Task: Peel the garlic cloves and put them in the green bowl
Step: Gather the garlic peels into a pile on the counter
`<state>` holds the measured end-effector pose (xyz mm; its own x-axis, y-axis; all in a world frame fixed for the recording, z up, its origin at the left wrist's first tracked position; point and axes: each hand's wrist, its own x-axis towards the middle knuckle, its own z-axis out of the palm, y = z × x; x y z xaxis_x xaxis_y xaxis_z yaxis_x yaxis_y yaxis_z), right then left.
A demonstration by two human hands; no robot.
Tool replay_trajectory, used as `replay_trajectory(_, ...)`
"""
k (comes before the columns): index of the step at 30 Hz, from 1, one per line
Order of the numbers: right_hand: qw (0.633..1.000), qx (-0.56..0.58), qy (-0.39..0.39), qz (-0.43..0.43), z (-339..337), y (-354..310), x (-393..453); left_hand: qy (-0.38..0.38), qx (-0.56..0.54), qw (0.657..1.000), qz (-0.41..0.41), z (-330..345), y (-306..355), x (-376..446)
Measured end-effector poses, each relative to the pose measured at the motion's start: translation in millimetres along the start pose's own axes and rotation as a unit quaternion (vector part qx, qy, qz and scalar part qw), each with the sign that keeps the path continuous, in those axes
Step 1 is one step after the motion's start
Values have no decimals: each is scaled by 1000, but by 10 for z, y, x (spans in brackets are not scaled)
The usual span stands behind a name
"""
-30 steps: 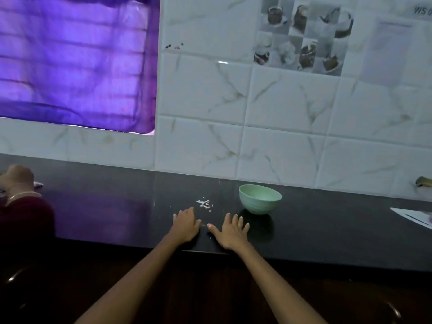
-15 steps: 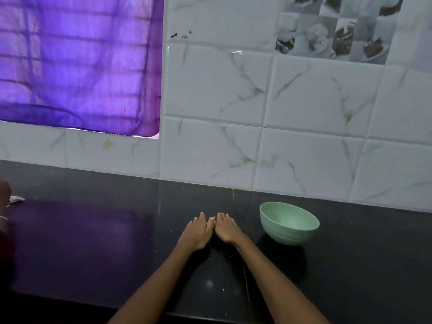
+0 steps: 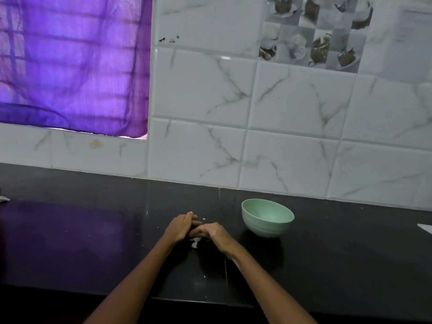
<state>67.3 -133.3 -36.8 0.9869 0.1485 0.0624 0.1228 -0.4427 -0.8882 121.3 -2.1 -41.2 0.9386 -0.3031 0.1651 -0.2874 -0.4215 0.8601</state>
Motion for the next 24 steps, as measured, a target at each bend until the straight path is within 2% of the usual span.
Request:
replay_trajectory(4,999,26,-16,-20,14,-58,-333,-38,-2,999,16,35,58,-195)
replay_trajectory(6,997,74,-4,-39,36,-50,-485,-43,3,999,23,48,75,-313)
replay_trajectory(9,980,163,101,-55,18,-46,-588,-37,2,999,39,55,112,-505)
replay_trajectory(11,963,185,184,-62,-15,-27,-577,-70,-17,996,47,67,125,-657)
replay_trajectory(14,948,200,244,-33,-5,20,-523,-108,-83,989,50,77,143,-859)
replay_trajectory(17,962,134,237,1,6,58,-428,-3,-155,987,38,64,104,-796)
replay_trajectory(19,977,35,210,13,5,41,-375,63,-109,991,48,6,92,-669)
replay_trajectory(21,982,-49,182,18,-7,38,-290,82,-25,994,65,-41,73,-549)
replay_trajectory(24,980,-138,137,44,-41,78,-115,53,57,995,66,-12,39,-353)
